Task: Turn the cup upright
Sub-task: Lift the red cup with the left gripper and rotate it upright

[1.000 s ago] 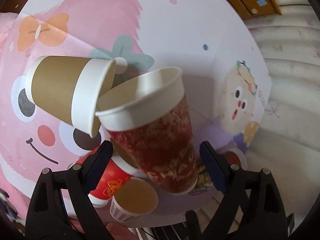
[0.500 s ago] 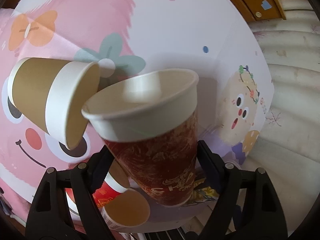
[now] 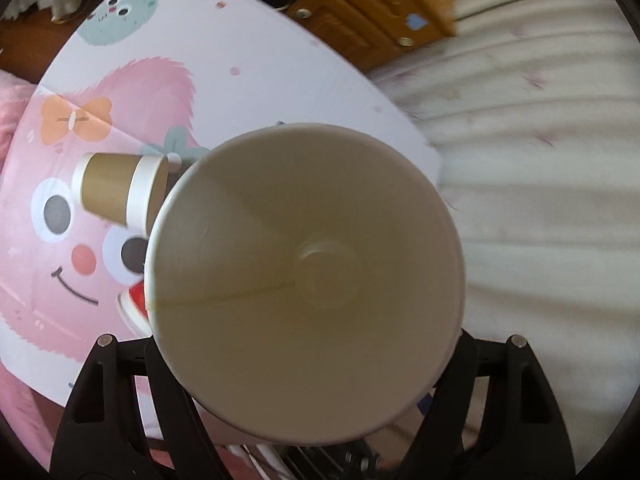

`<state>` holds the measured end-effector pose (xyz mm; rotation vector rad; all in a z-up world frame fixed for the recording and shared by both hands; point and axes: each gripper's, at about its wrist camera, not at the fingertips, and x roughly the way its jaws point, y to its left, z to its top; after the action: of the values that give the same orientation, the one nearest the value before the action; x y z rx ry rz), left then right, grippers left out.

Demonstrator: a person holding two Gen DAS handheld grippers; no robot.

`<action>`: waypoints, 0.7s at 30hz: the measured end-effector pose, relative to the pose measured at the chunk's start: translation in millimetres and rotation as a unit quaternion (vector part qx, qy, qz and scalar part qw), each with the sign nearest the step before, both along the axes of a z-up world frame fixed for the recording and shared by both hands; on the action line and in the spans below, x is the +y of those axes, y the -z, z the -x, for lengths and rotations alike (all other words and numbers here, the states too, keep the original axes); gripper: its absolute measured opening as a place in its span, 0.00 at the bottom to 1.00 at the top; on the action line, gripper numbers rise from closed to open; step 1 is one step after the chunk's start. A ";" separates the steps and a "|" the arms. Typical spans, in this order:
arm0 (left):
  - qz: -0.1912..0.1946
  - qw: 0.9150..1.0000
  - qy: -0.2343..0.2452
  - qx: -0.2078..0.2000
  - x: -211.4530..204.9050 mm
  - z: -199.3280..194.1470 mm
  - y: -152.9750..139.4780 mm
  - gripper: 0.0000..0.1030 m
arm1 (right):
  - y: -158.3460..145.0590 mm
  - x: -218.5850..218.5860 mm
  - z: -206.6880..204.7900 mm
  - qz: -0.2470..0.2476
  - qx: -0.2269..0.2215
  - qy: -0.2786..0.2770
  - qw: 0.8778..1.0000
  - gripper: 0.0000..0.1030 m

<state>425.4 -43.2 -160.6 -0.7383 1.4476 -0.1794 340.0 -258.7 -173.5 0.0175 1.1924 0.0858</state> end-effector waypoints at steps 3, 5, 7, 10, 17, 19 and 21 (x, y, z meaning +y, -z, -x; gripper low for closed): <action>0.011 1.000 0.016 -0.013 3.0 29.4 -21.4 0.73 | -14.7 -7.4 22.9 -0.003 -0.015 0.002 1.000 1.00; 0.014 0.999 0.031 -0.013 2.4 51.8 -28.6 0.73 | -24.9 -10.8 43.3 -0.004 -0.027 0.001 1.000 1.00; 0.012 0.998 0.054 -0.004 -0.5 78.9 -29.9 0.73 | -30.5 -15.2 61.8 -0.004 -0.035 0.003 0.999 1.00; -0.005 0.996 0.090 0.018 -5.8 119.2 -24.3 0.73 | -35.3 -19.8 91.2 -0.007 -0.036 0.008 0.999 1.00; -0.035 0.985 0.130 0.107 -15.3 210.9 25.6 0.73 | -29.2 -24.8 155.1 -0.029 -0.033 0.028 0.999 1.00; -0.057 0.980 0.142 0.132 -17.9 230.2 41.0 0.73 | -24.1 -24.9 174.2 -0.050 -0.024 0.034 0.998 1.00; -0.072 0.973 0.156 0.151 -20.1 244.5 55.8 0.73 | -16.7 -25.4 187.7 -0.060 -0.014 0.039 0.997 1.00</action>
<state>180.9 -63.3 -216.3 -0.4266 1.8448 -0.2070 152.3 -284.1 -156.8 0.1669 1.1553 0.0883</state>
